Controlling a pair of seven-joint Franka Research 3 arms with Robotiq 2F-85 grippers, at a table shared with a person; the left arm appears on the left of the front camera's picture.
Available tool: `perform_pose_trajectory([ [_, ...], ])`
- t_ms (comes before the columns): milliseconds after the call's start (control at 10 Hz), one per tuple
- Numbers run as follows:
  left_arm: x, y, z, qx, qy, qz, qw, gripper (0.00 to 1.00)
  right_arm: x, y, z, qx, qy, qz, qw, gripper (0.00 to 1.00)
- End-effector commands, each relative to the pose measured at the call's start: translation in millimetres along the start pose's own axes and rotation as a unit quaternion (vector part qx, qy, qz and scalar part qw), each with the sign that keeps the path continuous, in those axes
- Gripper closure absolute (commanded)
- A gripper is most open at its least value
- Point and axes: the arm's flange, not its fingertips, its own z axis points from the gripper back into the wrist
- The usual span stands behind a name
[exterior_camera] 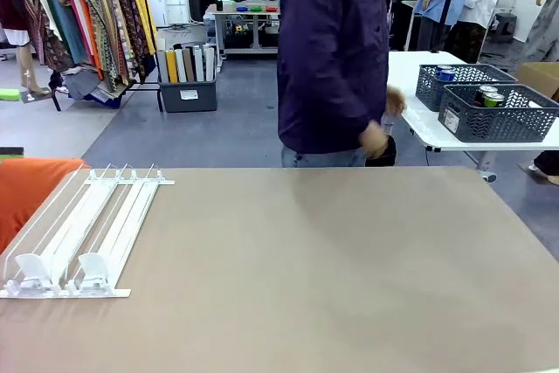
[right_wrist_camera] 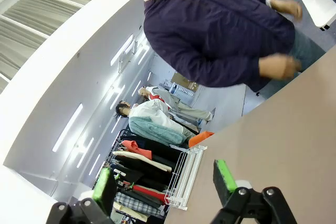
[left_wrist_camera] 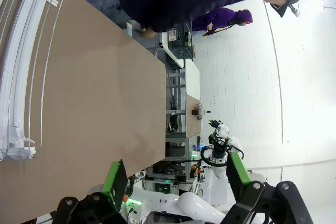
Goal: Retrieve and store the cans from the dispenser.
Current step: Pick up one can from the Automatic Can Dispenser and place it in the middle of the table.
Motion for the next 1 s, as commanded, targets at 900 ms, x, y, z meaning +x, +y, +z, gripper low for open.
perform_pose_trajectory([
  [900, 0.7, -0.5, -1.4, -0.011, -0.002, -0.005, 1.000, 0.00, 3.2, 4.5, -2.8, 0.008, -0.011, -0.004, 1.000, 0.00],
])
